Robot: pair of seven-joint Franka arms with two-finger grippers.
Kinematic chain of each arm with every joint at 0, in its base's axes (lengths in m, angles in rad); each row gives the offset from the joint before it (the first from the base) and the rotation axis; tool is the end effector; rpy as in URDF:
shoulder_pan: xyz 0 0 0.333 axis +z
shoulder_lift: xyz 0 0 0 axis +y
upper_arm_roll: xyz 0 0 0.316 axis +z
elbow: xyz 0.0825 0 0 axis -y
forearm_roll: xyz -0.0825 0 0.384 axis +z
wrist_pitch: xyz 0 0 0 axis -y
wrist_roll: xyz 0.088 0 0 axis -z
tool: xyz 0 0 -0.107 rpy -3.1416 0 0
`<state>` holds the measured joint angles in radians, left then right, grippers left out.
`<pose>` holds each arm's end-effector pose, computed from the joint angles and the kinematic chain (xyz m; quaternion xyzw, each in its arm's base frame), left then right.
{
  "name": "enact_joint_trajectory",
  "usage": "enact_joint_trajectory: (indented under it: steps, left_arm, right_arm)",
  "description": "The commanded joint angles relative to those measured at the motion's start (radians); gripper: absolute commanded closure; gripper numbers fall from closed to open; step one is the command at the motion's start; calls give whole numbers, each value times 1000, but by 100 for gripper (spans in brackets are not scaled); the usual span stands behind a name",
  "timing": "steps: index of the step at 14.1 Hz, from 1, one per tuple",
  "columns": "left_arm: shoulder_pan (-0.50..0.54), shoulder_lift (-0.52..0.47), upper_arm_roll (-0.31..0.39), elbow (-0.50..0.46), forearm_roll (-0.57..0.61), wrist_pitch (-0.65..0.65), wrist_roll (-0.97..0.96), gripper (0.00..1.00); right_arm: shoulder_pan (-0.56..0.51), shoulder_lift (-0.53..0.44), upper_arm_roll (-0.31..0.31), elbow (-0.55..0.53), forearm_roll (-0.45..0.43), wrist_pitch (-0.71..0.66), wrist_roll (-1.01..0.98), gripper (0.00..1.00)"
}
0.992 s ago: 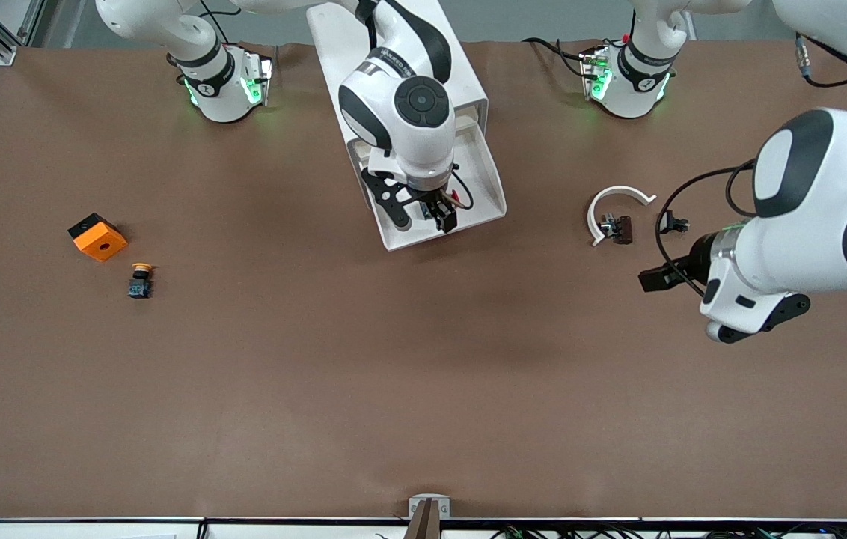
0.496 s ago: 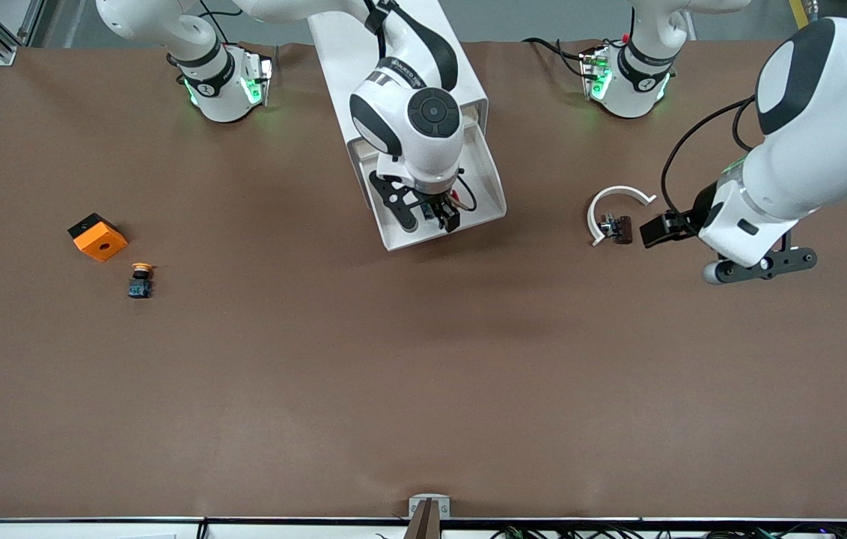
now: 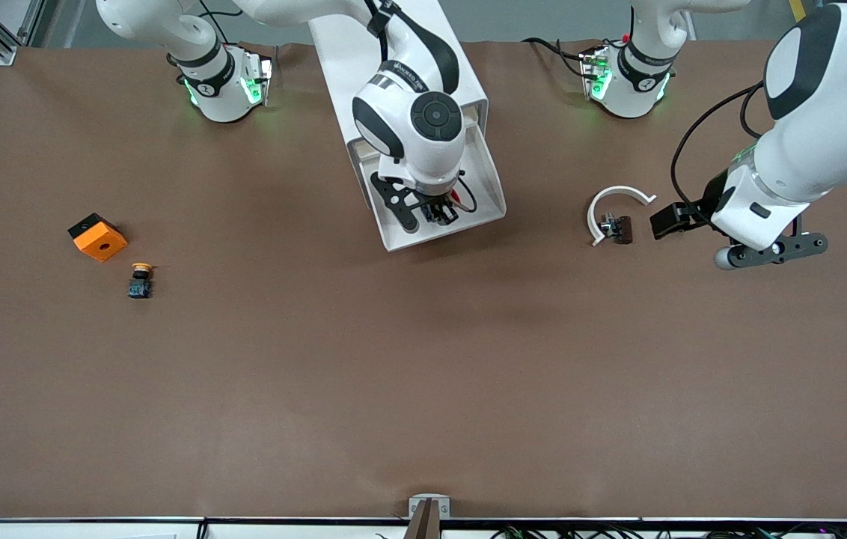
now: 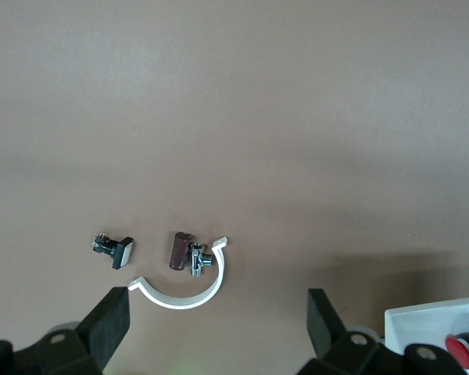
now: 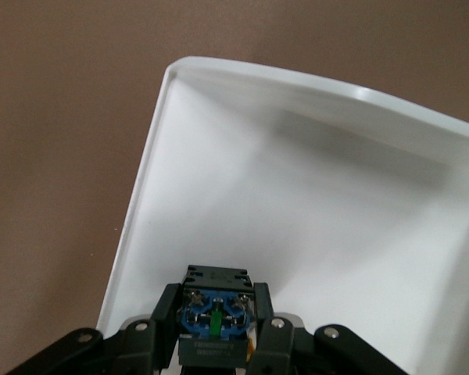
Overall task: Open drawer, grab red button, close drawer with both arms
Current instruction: 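Lift the button out of the drawer with the right gripper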
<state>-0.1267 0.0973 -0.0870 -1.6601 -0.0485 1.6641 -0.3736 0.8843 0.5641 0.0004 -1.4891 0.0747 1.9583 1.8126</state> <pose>0.5692 -0.1264 0.5349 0.9951 0.0831 -0.0526 0.0136 0.4363 0.5406 0.3362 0.8856 -0.4608 -0.0436 0.0388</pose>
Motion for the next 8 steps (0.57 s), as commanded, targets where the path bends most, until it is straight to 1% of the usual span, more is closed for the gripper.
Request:
enact_joint_trajectory:
  steps: [1,3,4,5,6,8]
  left_arm:
    - [6,-22,-8,-26,21,14,13,0]
    - [6,-22,-8,-23,22,16,13,0]
    - [6,-22,-8,-21,22,16,13,0]
    - [4,-19,-8,-21,22,17,13,0]
    - [4,-16,-8,-21,22,19,13,0]
    - [4,-13,-8,-23,22,22,13,0]
  right_arm:
    - [2,16,-3,12,16,2,-1,80]
    - [-14,4,-7,45,14,-9,1,80]
    - [-34,-1,-7,71,14,-40,-1,80]
    - [-59,-1,-5,107,13,-102,-15,79]
    - [-79,-1,-5,157,14,-172,-77,79]
    - [-119,-6,-10,203,11,-287,-218,79]
